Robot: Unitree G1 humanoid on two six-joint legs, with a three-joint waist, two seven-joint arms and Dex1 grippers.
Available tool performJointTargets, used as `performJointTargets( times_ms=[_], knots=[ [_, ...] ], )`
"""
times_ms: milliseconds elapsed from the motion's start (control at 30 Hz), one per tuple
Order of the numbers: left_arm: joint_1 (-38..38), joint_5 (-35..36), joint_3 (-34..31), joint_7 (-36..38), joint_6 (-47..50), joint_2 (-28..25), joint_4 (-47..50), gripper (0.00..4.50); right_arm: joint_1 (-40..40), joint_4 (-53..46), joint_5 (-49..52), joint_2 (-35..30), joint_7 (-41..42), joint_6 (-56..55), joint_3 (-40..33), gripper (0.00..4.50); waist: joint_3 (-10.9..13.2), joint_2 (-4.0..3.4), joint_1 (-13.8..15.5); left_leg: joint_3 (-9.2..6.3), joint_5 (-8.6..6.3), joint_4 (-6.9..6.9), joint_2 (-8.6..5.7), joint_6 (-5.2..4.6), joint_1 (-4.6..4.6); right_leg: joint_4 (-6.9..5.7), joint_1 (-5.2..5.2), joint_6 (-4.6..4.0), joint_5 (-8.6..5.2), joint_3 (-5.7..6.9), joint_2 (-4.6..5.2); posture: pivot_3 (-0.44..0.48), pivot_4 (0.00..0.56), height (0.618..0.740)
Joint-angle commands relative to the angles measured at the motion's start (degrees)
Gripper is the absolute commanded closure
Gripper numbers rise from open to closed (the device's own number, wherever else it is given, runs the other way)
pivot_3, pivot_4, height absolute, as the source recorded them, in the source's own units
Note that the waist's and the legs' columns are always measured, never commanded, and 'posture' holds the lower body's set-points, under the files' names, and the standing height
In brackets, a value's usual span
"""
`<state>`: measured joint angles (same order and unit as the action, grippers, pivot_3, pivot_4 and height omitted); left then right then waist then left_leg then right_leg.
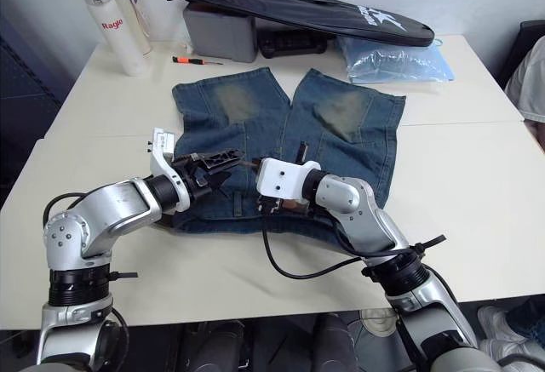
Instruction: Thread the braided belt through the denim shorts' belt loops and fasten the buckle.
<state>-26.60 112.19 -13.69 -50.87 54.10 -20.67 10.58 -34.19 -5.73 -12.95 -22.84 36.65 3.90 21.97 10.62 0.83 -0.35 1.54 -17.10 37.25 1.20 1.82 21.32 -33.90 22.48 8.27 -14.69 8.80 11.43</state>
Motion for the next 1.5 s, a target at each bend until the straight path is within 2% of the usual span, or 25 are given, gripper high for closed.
performJointTargets(
  times_ms=[33,200,233,333,567,600,667,733,767,833,900,1033,1133,1267,1433,1500],
  knots=[
    [-1.18,0.81,-2.7,-5.52,-2.66,3.45,2.91,0.02,0.25,-3.24,-0.32,0.03,-0.53,-0.7,-1.36,4.5,0.0,0.01,0.34,0.01,0.0,0.01,0.0,0.0,0.0,0.01,-0.01,0.0,0.0,-0.01,0.0,0.0,0.15,0.74],
    [-1.58,0.81,-4.04,-9.81,-3.36,6.43,3.93,0.02,0.82,-3.63,-0.9,-0.41,-0.27,-1.03,-1.22,4.5,-0.01,0.02,0.67,0.02,0.0,0.03,0.0,0.0,0.01,0.04,-0.03,-0.04,0.03,0.0,-0.02,0.0,0.15,0.74],
    [-1.63,0.81,-4.14,-10.6,-3.49,6.65,3.99,0.27,0.82,-3.64,-1.01,-0.44,-0.22,-1.15,-1.17,4.5,-0.01,0.02,0.7,0.02,0.0,0.04,0.0,0.0,0.01,0.05,-0.03,-0.04,0.03,-0.01,-0.03,0.0,0.15,0.74],
    [-1.97,0.81,-4.31,-11.85,-3.64,7.55,4.06,1.16,0.74,-3.69,-1.28,-0.52,-0.09,-1.51,-1.02,4.5,-0.01,0.02,0.88,0.02,0.0,0.02,0.0,0.0,0.0,0.06,-0.02,-0.04,0.03,-0.01,-0.04,0.0,0.15,0.74],
    [-3.03,0.81,-4.71,-11.99,-1.5,8.05,2.85,4.17,1.51,-3.94,-0.39,-0.07,0.48,-0.84,-1.5,4.5,-0.01,0.03,1.19,0.04,0.0,0.0,0.01,0.0,0.0,0.1,-0.02,-0.05,0.03,-0.01,-0.06,0.0,0.15,0.74],
    [-3.12,0.81,-4.82,-11.12,-0.29,7.72,2.25,4.48,1.53,-4.16,0.44,0.15,1.02,-0.41,-1.62,4.5,-0.01,0.03,1.21,0.04,0.0,0.0,0.02,0.0,0.0,0.11,-0.02,-0.05,0.03,-0.01,-0.08,0.0,0.15,0.74],
    [-3.16,0.81,-5.54,-8.47,2.45,6.91,0.76,4.48,1.72,-5.1,1.64,0.06,2.04,0.14,-1.92,4.5,-0.01,0.03,1.24,0.04,0.0,-0.01,0.02,0.0,0.0,0.12,-0.02,-0.05,0.04,-0.01,-0.09,0.0,0.15,0.74],
    [-2.77,0.81,-7.24,-4.54,5.81,4.75,-1.36,4.5,2.62,-7.36,3.77,-1.16,3.9,1.3,-3.22,3.54,-0.01,0.03,1.32,0.04,0.0,-0.01,0.02,0.0,0.0,0.12,-0.02,-0.05,0.04,-0.01,-0.1,0.0,0.15,0.74],
    [-2.59,0.81,-8.12,-1.83,7.9,2.88,-2.68,4.5,3.2,-8.61,5.35,-2.28,5.29,1.94,-4.31,3.31,-0.01,0.03,1.38,0.04,0.0,-0.01,0.02,0.0,0.01,0.12,-0.01,-0.05,0.04,0.0,-0.1,0.0,0.15,0.74],
    [-2.68,0.81,-9.42,4.62,12.03,-0.58,-5.13,4.5,4.24,-10.47,8.05,-4.97,8.19,2.86,-6.49,2.24,0.0,0.03,1.44,0.04,-0.01,-0.06,0.03,0.0,0.02,0.14,0.01,-0.05,0.03,0.0,-0.12,0.0,0.15,0.74],
    [-3.46,0.81,-9.32,12.54,16.59,-6.3,-7.21,4.5,4.86,-12.03,10.44,-7.69,11.7,4.84,-7.51,1.7,0.0,0.03,1.52,0.04,-0.02,-0.06,0.04,0.02,0.02,0.16,0.01,-0.05,0.03,0.0,-0.14,0.0,0.15,0.74],
    [-6.32,0.81,-10.24,24.55,20.93,-14.84,-11.3,4.5,5.77,-14.85,13.53,-11.7,17.51,9.09,-6.44,0.21,0.02,0.06,1.54,0.05,-0.08,-0.09,0.16,0.08,0.05,0.19,0.05,-0.09,0.01,0.0,-0.25,0.0,0.15,0.74],
    [-6.05,0.81,-9.24,30.03,21.59,-19.3,-12.95,4.5,5.41,-15.41,13.55,-10.97,17.51,10.55,-5.39,0.21,0.02,0.06,1.32,0.09,-0.14,-0.12,0.37,0.18,0.05,0.24,0.09,-0.18,0.0,0.0,-0.44,0.0,0.15,0.74],
    [-2.26,0.81,-8.68,28.63,17.63,-23.05,-11.58,4.5,4.65,-14.34,11.9,-7.69,15.17,11.97,-3.11,0.21,0.02,0.06,0.67,0.15,-0.22,-0.13,0.6,0.33,0.0,0.25,0.13,-0.25,-0.02,-0.08,-0.67,0.0,0.15,0.74],
    [2.5,-5.4,-9.4,30.26,12.68,-26.53,-7.24,4.5,4.2,-15.66,14.3,-6.27,15.54,17.32,-3.31,0.21,0.07,0.11,0.3,0.21,-0.26,-0.13,0.66,0.38,0.02,0.26,0.21,-0.28,-0.03,-0.15,-0.73,0.0,0.15,0.74],
    [4.43,-9.07,-10.73,31.76,9.78,-26.39,-5.4,4.5,3.96,-17.16,16.76,-6.51,16.77,20.68,-4.02,0.21,0.08,0.1,0.3,0.23,-0.27,-0.14,0.66,0.39,0.02,0.28,0.21,-0.29,-0.03,-0.17,-0.73,0.0,0.15,0.74]
  ],
)
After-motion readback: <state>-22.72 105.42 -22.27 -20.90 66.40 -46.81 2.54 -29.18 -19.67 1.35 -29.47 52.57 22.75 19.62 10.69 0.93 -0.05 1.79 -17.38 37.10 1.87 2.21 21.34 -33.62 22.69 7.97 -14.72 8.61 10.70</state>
